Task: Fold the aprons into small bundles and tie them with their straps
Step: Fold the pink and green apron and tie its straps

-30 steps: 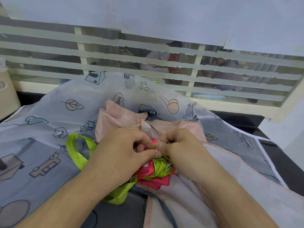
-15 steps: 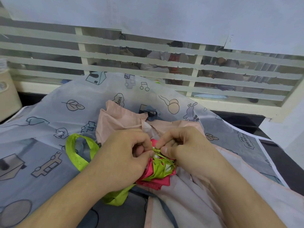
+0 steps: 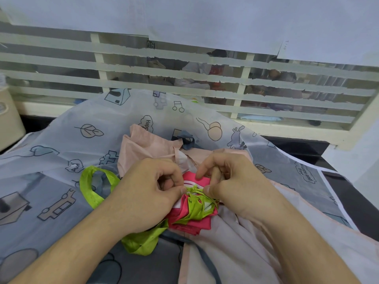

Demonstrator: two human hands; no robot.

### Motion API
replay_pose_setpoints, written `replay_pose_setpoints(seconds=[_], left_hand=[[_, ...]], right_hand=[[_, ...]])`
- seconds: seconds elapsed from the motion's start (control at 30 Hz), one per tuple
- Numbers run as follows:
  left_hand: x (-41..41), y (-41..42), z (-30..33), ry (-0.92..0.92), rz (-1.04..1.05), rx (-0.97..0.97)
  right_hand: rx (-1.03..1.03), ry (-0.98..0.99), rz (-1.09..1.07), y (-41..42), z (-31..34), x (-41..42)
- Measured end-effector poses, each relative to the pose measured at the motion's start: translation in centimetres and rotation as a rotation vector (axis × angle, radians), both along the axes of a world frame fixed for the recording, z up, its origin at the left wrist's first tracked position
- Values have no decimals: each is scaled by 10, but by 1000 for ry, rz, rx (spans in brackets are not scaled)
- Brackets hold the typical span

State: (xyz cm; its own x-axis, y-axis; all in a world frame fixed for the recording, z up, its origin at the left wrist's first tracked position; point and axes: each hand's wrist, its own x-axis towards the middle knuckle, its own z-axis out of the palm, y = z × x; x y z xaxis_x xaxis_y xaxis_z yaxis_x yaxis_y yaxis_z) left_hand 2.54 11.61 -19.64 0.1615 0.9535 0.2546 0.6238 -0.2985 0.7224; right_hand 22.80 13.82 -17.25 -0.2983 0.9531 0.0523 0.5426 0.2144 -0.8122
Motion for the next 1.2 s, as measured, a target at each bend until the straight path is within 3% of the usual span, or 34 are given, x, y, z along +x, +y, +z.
replay_pose_setpoints(seconds=[0.37,0.57,0.63,0.77,0.87,0.93,1.07,1.1,1.2], left_hand=[[-1,0,0,-9,16,-4],[-4,5,6,-186,30,-214],[-3,4,7,-204,84,-265],[1,0,7,48,40,-317],[0,-1,5,-30,-24,-345],[-1,-1,7,-161,-42,-312],[-6,6,16,-686,-33,-309],[-10,7,17,-736,-57,-304],[-23,7,15,-640,-245,-263]], right_hand=[[15,-9,-18,5,-5,0],[17,224,-196,12,-7,7],[96,118,-267,14,-11,7],[135,-241,-175,9,-17,2],[128,-296,-140,9,-18,0],[123,-187,-140,12,-17,1],[-44,364,-252,16,-9,9],[-65,429,-288,17,-7,11],[-45,465,-395,19,-6,16]])
